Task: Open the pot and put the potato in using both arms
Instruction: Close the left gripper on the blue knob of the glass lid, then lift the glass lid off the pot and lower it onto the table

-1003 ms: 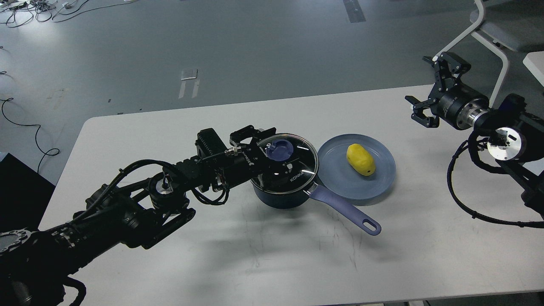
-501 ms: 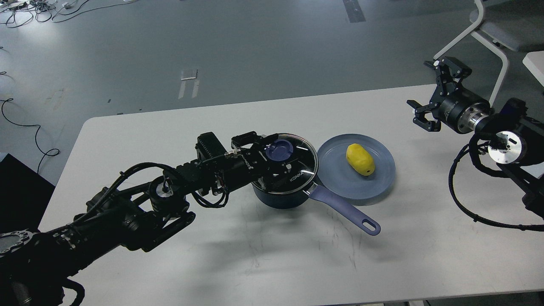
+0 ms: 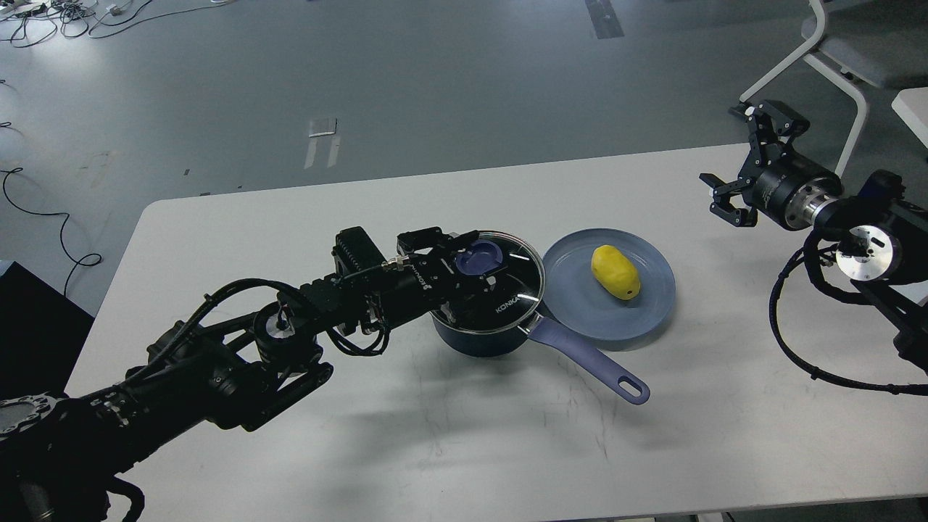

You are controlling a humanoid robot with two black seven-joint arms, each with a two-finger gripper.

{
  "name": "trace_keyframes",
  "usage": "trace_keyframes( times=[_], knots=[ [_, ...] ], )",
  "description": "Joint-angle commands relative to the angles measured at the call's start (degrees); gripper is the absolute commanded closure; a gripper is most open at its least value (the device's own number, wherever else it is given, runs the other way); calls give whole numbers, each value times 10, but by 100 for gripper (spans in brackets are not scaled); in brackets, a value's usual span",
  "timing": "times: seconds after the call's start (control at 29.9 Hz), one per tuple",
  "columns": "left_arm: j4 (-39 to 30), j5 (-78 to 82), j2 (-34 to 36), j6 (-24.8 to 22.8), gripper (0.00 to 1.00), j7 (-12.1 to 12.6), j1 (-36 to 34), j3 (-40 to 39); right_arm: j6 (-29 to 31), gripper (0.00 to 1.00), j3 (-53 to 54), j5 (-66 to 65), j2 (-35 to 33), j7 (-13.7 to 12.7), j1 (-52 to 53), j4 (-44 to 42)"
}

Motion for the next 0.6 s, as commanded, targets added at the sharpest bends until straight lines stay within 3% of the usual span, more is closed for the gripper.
trace_keyframes(
  times=[0.0,0.4,0.57],
  knots=[
    [-5,-1,3,0,56,0,-2,-1,0,0,0,0,0,0,0,0],
    [-58,-42,27,1,57,-1,-10,-5,0,0,0,-1,-1,0,0,0],
    [-96,-51,75,1,57,-1,-41,-8,0,0,-1,-1,-1,0,1,0]
  ],
)
